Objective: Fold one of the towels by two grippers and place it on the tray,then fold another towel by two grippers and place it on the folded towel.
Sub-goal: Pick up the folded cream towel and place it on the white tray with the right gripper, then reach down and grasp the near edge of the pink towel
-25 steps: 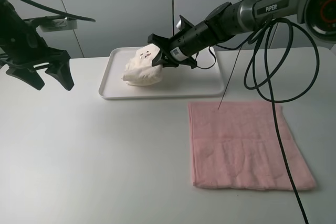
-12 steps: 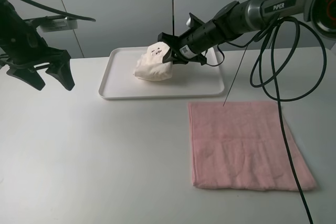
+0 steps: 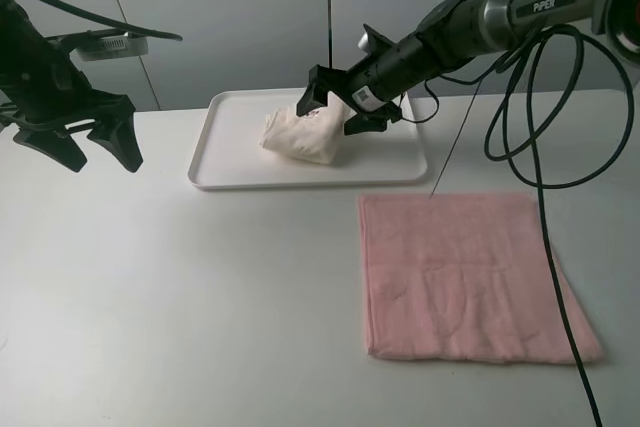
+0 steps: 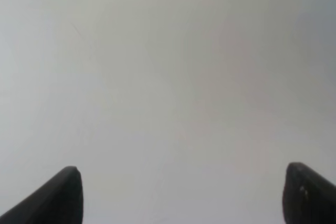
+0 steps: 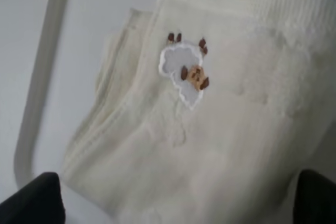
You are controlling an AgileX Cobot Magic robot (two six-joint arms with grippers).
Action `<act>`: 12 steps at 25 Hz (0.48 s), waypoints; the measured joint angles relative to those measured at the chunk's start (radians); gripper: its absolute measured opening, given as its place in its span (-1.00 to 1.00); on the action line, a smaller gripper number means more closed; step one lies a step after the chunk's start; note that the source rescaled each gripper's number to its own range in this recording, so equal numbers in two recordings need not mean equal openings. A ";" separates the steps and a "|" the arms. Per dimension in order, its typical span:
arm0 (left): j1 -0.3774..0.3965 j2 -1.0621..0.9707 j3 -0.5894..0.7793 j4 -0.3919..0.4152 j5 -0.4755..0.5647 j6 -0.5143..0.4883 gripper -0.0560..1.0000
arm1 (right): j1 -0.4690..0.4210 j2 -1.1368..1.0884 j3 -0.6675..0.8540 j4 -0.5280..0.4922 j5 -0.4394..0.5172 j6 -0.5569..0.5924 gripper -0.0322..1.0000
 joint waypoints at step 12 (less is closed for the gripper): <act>-0.002 0.000 0.000 -0.032 -0.002 0.034 0.97 | -0.178 -0.263 0.001 -0.440 0.210 0.147 0.91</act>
